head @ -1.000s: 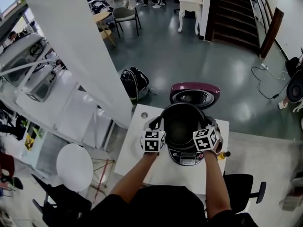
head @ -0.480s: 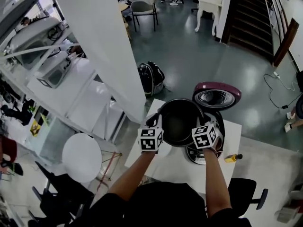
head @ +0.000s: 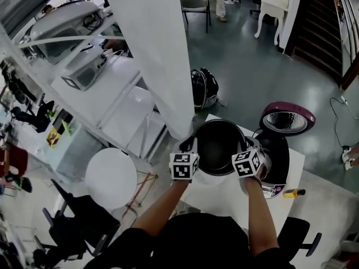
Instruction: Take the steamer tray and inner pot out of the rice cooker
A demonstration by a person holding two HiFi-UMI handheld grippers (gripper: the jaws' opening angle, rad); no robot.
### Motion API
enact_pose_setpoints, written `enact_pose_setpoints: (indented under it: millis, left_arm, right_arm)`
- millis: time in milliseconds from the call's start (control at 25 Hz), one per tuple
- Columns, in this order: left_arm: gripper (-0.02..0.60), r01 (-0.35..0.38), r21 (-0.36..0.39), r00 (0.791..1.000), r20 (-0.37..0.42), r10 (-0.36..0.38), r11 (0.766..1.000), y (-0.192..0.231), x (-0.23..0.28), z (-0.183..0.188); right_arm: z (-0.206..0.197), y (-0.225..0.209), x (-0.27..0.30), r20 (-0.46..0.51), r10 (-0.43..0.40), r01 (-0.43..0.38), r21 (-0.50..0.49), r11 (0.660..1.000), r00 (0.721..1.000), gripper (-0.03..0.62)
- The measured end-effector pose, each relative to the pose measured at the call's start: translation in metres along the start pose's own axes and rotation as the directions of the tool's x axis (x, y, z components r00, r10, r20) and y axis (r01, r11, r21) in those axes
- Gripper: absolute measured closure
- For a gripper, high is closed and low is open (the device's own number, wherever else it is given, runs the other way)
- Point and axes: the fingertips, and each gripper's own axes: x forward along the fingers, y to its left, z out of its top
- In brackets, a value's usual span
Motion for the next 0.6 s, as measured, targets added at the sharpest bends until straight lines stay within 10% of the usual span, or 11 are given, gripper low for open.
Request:
enact_pose_setpoints:
  millis: [600]
  left_arm:
    - [0.541, 0.012, 0.002, 0.991, -0.137, -0.012, 1.0, 0.052, 0.011, -0.08]
  right_arm:
    - [-0.029, 0.073, 0.044, -0.11, 0.024, -0.03, -0.051, 0.998, 0.994, 0.507]
